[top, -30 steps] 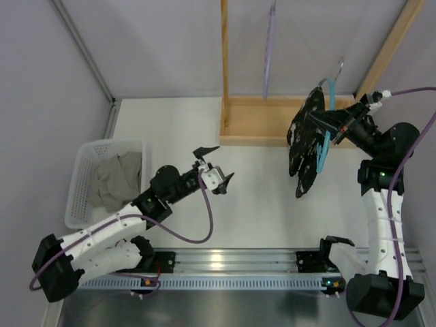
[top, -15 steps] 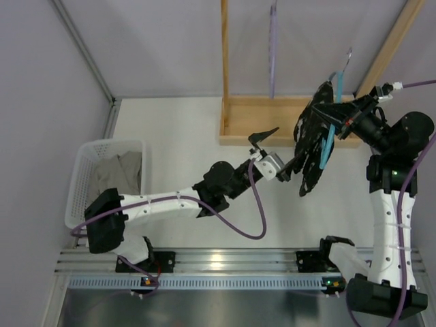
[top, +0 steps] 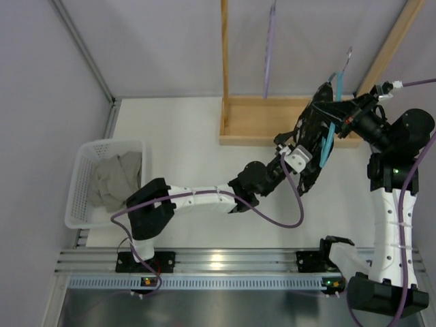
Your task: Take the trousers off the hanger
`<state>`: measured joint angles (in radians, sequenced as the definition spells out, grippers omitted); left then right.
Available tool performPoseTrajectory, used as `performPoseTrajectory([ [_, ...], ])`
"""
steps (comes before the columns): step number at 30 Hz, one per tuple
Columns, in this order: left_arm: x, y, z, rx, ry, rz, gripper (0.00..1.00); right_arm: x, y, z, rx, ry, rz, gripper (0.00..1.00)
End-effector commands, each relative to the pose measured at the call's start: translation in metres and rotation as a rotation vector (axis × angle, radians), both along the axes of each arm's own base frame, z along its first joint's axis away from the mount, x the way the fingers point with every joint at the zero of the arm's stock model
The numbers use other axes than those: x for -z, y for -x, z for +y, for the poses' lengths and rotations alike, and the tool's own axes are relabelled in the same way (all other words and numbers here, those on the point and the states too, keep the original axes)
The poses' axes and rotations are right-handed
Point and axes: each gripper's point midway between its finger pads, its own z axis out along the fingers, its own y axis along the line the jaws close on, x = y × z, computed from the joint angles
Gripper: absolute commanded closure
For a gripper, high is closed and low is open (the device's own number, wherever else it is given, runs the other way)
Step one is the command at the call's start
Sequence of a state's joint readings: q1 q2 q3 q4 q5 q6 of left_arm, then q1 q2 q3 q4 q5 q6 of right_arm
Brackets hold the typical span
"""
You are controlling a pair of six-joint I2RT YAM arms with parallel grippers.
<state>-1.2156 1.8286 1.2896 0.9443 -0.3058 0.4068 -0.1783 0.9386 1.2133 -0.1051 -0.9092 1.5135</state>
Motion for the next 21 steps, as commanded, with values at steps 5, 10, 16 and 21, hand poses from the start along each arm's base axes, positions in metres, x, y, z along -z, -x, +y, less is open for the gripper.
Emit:
performPoseTrajectory([
  [5, -0.034, -0.02, 0.002, -0.118, 0.184, -0.075, 0.21, -0.069, 0.042, 0.012, -0.019, 0.084, -0.344, 1.0],
  [10, -0.039, -0.034, 0.007, -0.162, 0.212, -0.078, 0.27, -0.064, 0.044, 0.014, -0.034, 0.094, -0.333, 1.0],
  [16, -0.044, -0.034, 0.019, -0.149, 0.213, -0.089, 0.27, -0.061, 0.042, 0.015, -0.05, 0.094, -0.334, 1.0],
  [21, -0.042, -0.032, 0.019, -0.14, 0.188, -0.102, 0.27, -0.063, 0.043, 0.016, -0.063, 0.085, -0.344, 1.0],
])
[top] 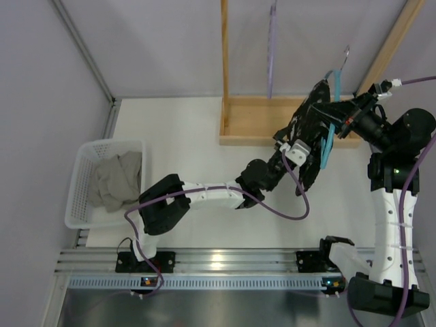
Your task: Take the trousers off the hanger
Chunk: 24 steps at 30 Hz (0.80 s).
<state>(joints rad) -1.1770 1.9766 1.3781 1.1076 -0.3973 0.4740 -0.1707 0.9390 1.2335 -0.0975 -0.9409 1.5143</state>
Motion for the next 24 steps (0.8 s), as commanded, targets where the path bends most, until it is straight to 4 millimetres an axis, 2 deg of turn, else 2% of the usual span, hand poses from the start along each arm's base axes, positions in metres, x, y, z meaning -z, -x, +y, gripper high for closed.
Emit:
performPoseTrajectory([
  [1, -0.045, 0.007, 0.018, 0.01, 0.108, -0.066, 0.27, -0.057, 0.035, 0.011, -0.027, 0.069, -0.323, 1.0],
  [7, -0.039, -0.011, 0.011, 0.0, 0.086, -0.057, 0.29, -0.061, 0.041, 0.013, -0.043, 0.074, -0.343, 1.0],
  [13, -0.054, -0.024, 0.003, -0.02, 0.089, -0.12, 0.37, -0.058, 0.036, 0.014, -0.051, 0.069, -0.326, 1.0],
  [18, -0.072, -0.02, -0.004, 0.001, 0.083, -0.171, 0.46, -0.051, 0.034, 0.015, -0.059, 0.065, -0.302, 1.0],
  [23, -0.079, -0.018, -0.002, 0.007, 0.073, -0.176, 0.68, -0.041, 0.031, 0.015, -0.065, 0.064, -0.277, 1.0],
  [24, -0.085, -0.017, 0.001, 0.006, 0.08, -0.179, 0.8, -0.04, 0.031, 0.015, -0.069, 0.064, -0.276, 1.0],
])
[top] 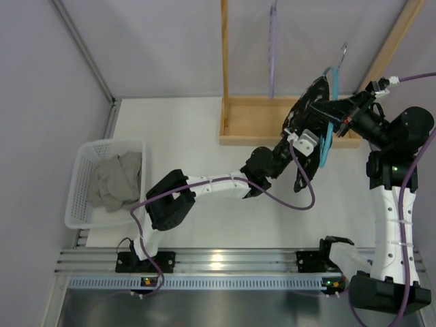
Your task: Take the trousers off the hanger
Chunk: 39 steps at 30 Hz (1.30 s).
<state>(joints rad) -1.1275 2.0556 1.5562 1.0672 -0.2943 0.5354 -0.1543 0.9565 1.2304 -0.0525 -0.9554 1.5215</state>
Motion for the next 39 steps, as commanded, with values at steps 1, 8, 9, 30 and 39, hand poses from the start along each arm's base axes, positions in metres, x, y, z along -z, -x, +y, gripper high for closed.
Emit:
performPoseTrajectory([
  [1, -0.054, 0.006, 0.017, 0.001, 0.084, -0.067, 0.87, -0.037, 0.032, 0.011, -0.037, 0.062, -0.263, 1.0],
  [8, -0.088, 0.012, 0.043, -0.024, 0.134, -0.062, 1.0, 0.004, 0.008, 0.006, -0.061, 0.072, -0.206, 1.0],
  [9, -0.093, 0.013, 0.046, -0.02, 0.138, -0.07, 1.0, 0.006, 0.008, 0.006, -0.074, 0.078, -0.221, 1.0],
  [30, -0.238, 0.052, 0.124, 0.079, 0.361, -0.072, 1.0, 0.069, -0.061, -0.043, -0.01, -0.019, -0.126, 1.0],
  [39, -0.3, 0.06, 0.145, 0.09, 0.478, -0.092, 1.0, 0.118, -0.068, -0.058, -0.046, -0.084, -0.115, 1.0],
])
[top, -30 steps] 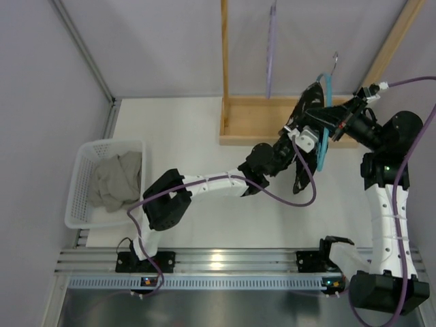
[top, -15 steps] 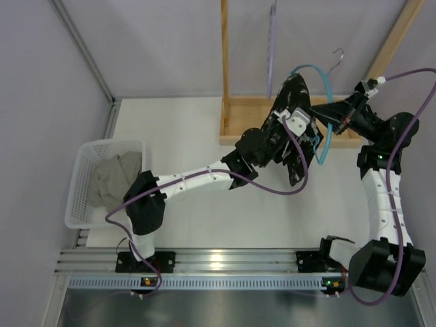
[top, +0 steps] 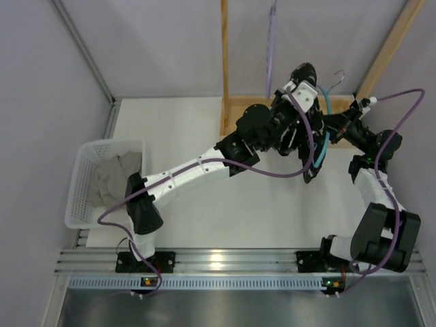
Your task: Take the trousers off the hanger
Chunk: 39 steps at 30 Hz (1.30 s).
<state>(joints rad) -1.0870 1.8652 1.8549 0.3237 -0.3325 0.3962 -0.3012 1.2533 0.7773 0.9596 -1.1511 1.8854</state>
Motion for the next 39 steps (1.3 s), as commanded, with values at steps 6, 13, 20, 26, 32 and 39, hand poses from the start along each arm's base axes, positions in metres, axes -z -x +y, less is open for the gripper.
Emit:
performPoseTrajectory([
  [6, -0.243, 0.076, 0.109, 0.081, 0.642, -0.355, 1.0, 0.033, -0.011, -0.031, 0.076, 0.045, -0.109, 1.0],
  [13, -0.258, 0.085, 0.114, 0.105, 0.662, -0.395, 1.0, 0.062, -0.018, -0.051, 0.099, 0.072, -0.07, 1.0],
  [20, -0.255, 0.091, 0.115, 0.139, 0.627, -0.355, 1.0, 0.081, -0.03, -0.066, 0.154, 0.15, -0.059, 1.0],
  [26, -0.264, 0.11, 0.132, 0.196, 0.639, -0.335, 1.0, 0.129, -0.046, -0.091, 0.236, 0.428, 0.082, 1.0],
  [32, -0.259, 0.123, 0.146, 0.225, 0.615, -0.319, 1.0, 0.126, -0.043, -0.089, 0.223, 0.444, 0.056, 1.0],
  [39, -0.271, 0.137, 0.173, 0.236, 0.631, -0.304, 1.0, 0.123, -0.04, -0.087, 0.207, 0.449, 0.045, 1.0],
])
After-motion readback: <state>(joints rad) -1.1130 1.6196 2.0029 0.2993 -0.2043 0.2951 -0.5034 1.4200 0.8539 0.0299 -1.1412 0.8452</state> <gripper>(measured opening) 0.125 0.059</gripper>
